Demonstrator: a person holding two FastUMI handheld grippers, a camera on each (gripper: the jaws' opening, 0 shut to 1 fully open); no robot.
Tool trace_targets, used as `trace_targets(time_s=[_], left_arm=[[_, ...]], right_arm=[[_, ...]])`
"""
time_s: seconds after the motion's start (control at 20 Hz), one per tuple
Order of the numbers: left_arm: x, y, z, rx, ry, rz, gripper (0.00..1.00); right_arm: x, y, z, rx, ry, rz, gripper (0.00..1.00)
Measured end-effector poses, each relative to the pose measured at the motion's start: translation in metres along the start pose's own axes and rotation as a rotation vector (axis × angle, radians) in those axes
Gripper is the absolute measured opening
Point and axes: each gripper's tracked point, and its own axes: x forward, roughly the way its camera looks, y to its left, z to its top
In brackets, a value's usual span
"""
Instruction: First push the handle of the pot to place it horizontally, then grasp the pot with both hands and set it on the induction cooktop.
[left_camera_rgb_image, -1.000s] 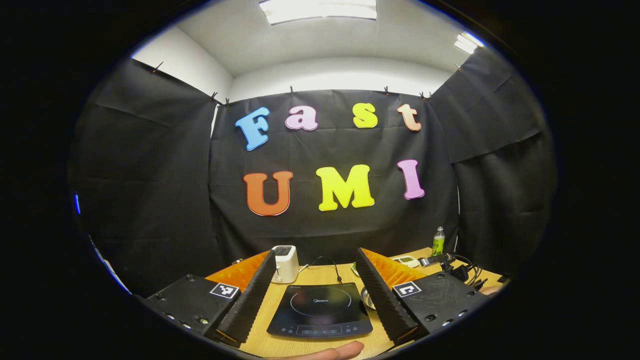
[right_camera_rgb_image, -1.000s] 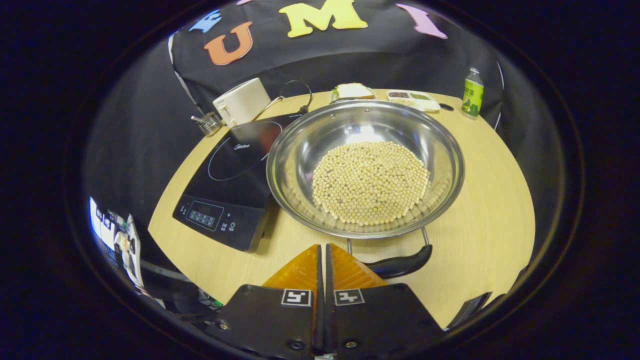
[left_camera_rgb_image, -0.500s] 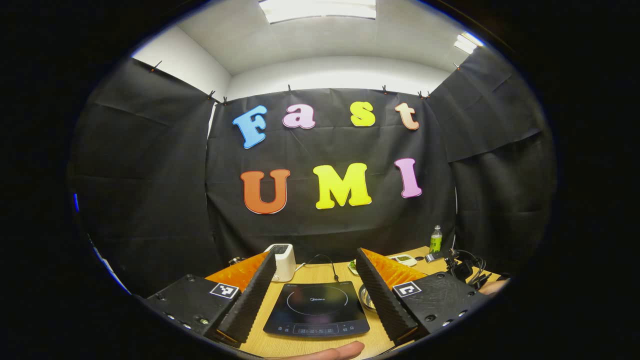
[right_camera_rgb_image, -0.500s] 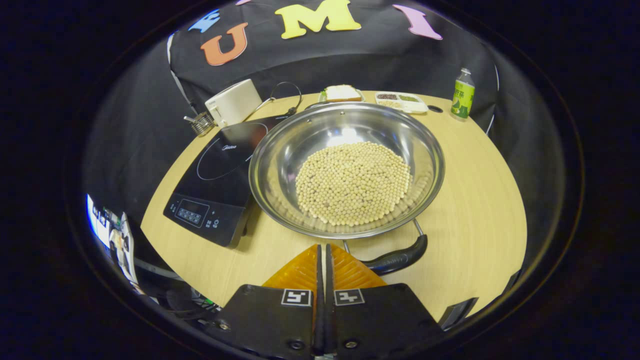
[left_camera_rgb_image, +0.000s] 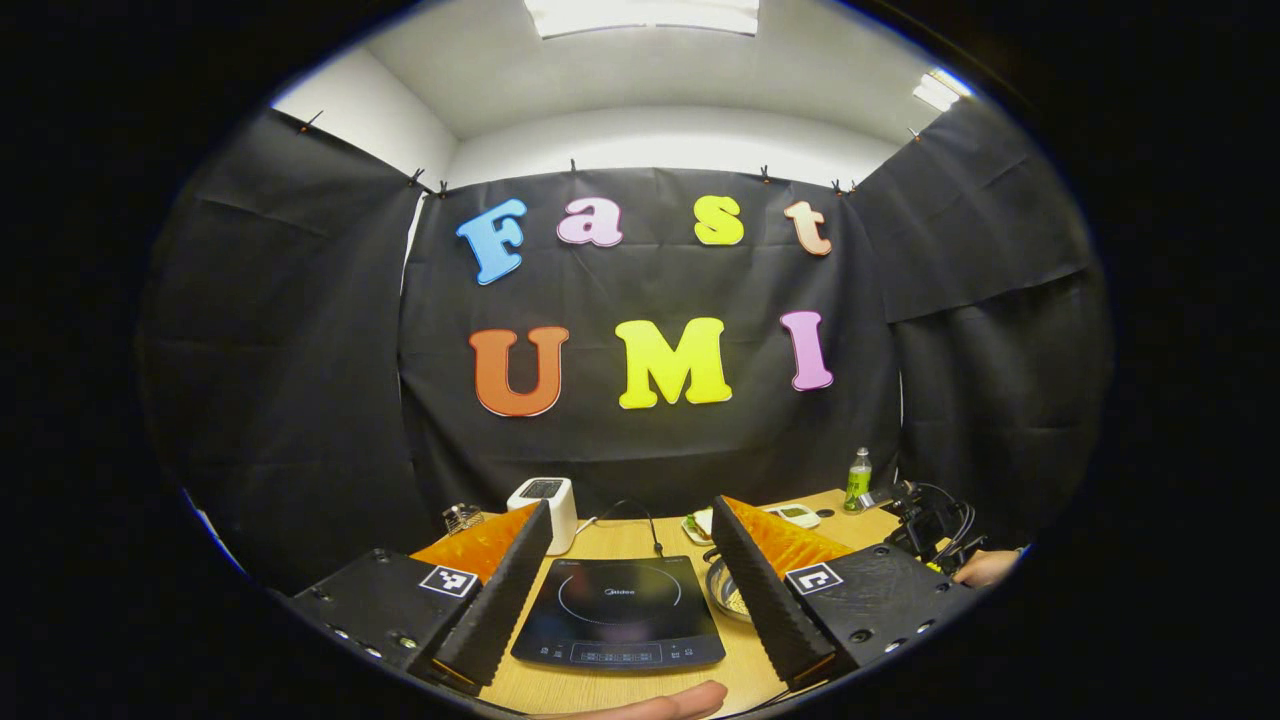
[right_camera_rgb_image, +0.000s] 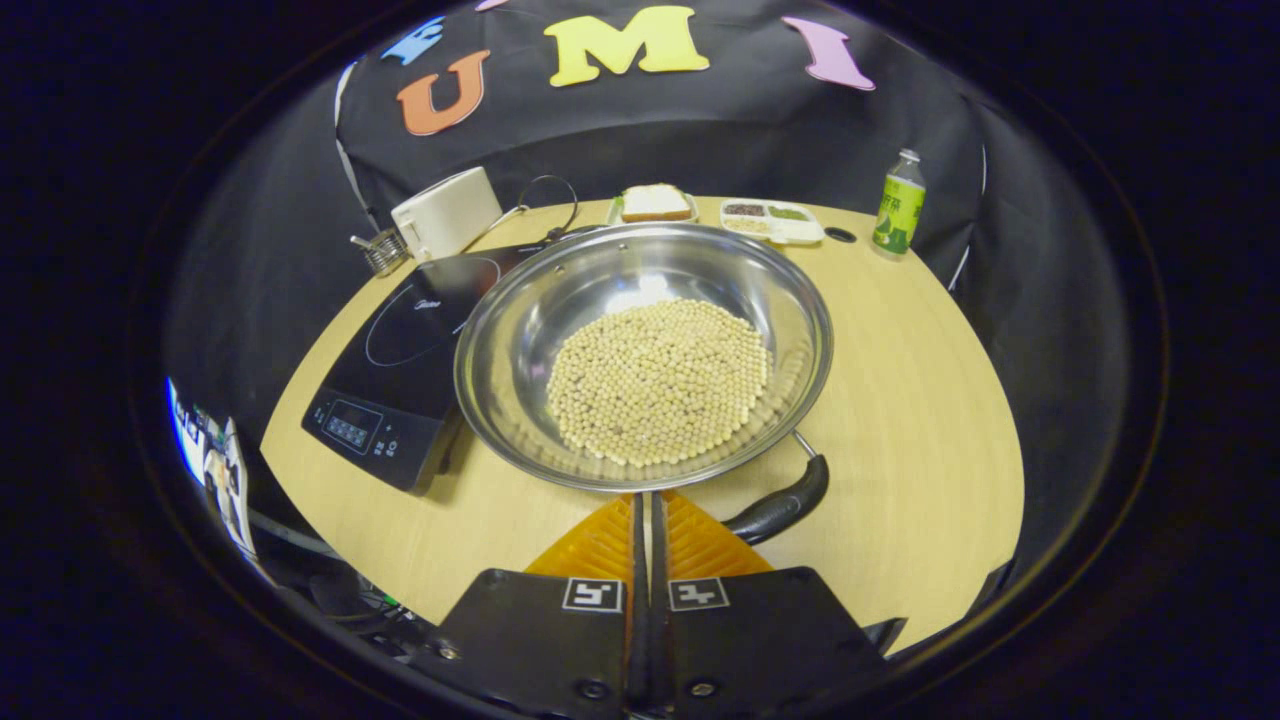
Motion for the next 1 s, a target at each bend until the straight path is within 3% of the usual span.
trace_targets(time_s=[0.35,0.6,0.7,1.0], left_arm=[[-0.002,-0.013,0.004,-0.011,-0.014,-0.039,0.96],[-0.003,-0.019,0.007,-0.058,-0.047,-0.088,0.96],[-0.005,-0.011,0.008,-0.056,-0.049,-0.077,0.96],[-0.001,-0.005,0.001,-0.060,-0.036,-0.054,0.96]], right_arm=[[-0.003,-0.035,0.005,-0.014,-0.017,-0.066,0.00],[0.001,-0.060,0.009,-0.017,-0.035,-0.119,0.04],[0.006,-0.077,0.009,-0.012,-0.033,-0.162,0.04],[0.014,-0.098,0.022,0.001,-0.093,-0.199,0.04]])
